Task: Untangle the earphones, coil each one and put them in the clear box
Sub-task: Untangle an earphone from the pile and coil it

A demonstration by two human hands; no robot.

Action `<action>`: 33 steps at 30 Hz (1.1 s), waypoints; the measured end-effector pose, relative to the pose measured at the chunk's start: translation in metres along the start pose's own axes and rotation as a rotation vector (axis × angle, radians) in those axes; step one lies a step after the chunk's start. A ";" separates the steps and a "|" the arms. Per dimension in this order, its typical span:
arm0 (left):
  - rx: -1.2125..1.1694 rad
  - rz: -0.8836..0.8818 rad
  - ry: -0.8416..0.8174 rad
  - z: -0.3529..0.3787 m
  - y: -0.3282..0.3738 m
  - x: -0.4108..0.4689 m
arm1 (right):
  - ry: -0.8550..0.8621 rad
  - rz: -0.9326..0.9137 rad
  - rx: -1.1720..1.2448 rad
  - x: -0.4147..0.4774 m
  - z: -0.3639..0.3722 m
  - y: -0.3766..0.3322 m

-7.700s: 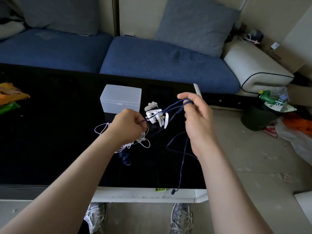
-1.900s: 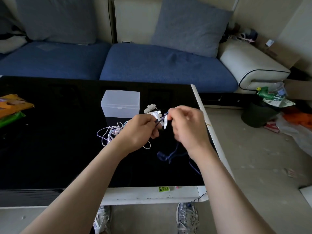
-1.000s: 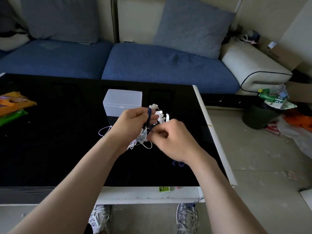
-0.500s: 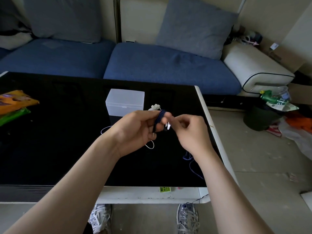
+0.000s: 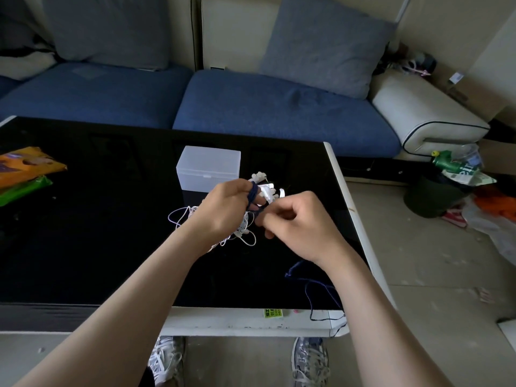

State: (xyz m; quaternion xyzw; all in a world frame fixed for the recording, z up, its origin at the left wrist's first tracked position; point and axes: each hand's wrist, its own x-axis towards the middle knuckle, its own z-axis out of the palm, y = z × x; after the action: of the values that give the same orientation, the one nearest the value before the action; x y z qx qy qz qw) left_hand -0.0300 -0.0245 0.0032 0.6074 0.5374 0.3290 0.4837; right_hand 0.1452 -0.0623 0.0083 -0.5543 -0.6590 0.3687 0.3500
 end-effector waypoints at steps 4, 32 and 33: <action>0.180 0.025 -0.111 -0.003 0.004 -0.008 | 0.234 -0.097 -0.047 0.001 -0.005 0.007; 0.010 0.062 -0.217 -0.007 0.011 -0.013 | 0.226 -0.084 0.075 -0.006 -0.002 -0.010; -0.054 0.045 -0.241 -0.007 0.014 -0.014 | 0.315 -0.088 0.080 -0.004 -0.004 -0.007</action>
State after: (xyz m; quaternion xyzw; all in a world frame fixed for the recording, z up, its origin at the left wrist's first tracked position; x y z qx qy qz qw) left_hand -0.0347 -0.0358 0.0199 0.6411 0.4526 0.2786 0.5537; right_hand 0.1460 -0.0662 0.0157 -0.5615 -0.6044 0.2874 0.4866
